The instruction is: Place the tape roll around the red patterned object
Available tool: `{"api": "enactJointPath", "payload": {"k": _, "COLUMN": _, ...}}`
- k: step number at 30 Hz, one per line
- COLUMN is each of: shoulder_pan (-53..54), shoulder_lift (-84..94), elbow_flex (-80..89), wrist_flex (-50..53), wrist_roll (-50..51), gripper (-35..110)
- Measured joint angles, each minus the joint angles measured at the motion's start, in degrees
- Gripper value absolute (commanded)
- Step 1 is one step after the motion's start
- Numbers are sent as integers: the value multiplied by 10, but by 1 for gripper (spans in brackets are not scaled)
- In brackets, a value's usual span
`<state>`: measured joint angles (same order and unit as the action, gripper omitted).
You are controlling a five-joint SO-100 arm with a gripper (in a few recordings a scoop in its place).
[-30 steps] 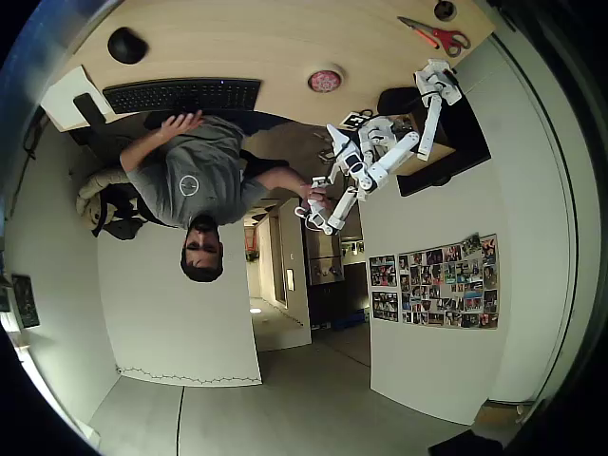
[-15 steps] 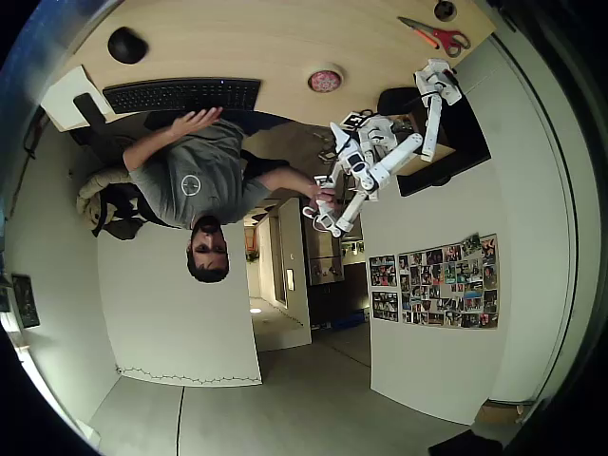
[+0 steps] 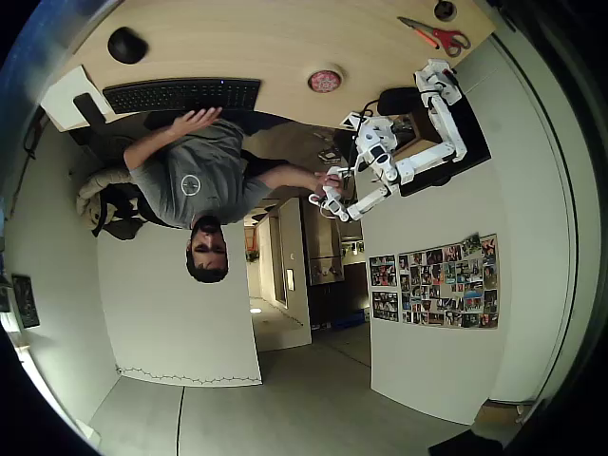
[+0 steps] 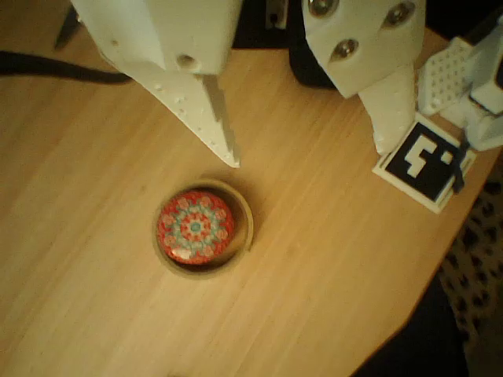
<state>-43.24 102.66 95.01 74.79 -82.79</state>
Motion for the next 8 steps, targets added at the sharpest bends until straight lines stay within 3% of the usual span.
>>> {"api": "enactJointPath", "payload": {"k": 8, "shoulder_pan": 6, "shoulder_lift": 73, "elbow_flex": 140, "wrist_flex": -95, "wrist_roll": 6, "gripper": 41}}
